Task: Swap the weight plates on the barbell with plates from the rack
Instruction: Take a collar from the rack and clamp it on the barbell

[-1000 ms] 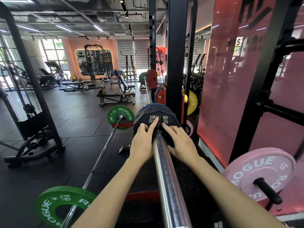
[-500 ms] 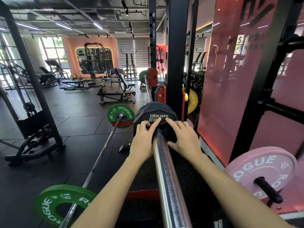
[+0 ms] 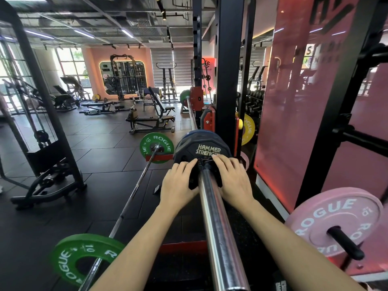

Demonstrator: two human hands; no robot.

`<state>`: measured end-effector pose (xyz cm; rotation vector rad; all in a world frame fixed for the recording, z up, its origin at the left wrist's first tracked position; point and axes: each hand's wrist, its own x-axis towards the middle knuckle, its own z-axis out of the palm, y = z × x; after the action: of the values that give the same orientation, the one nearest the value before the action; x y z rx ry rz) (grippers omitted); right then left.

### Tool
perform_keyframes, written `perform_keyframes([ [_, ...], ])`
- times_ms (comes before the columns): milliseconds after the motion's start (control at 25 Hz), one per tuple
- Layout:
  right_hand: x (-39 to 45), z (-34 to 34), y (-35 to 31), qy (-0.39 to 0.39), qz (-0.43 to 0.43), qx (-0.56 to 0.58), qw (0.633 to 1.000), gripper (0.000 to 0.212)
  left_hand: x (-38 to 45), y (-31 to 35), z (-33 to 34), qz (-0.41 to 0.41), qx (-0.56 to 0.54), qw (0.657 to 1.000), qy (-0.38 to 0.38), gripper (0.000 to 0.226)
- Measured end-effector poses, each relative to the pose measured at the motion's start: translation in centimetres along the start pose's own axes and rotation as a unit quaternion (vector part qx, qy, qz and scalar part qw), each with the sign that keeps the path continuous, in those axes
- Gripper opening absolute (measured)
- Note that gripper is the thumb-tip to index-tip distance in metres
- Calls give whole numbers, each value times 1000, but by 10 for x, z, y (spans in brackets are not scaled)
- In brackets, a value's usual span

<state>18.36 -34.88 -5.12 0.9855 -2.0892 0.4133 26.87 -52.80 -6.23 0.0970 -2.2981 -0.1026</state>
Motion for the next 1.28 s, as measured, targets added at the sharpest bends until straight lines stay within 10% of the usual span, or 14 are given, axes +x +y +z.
perform_keyframes([
  [1280,1,5,6,77,-61,-68,993,61,5,1,11,9,19,998,63,66],
])
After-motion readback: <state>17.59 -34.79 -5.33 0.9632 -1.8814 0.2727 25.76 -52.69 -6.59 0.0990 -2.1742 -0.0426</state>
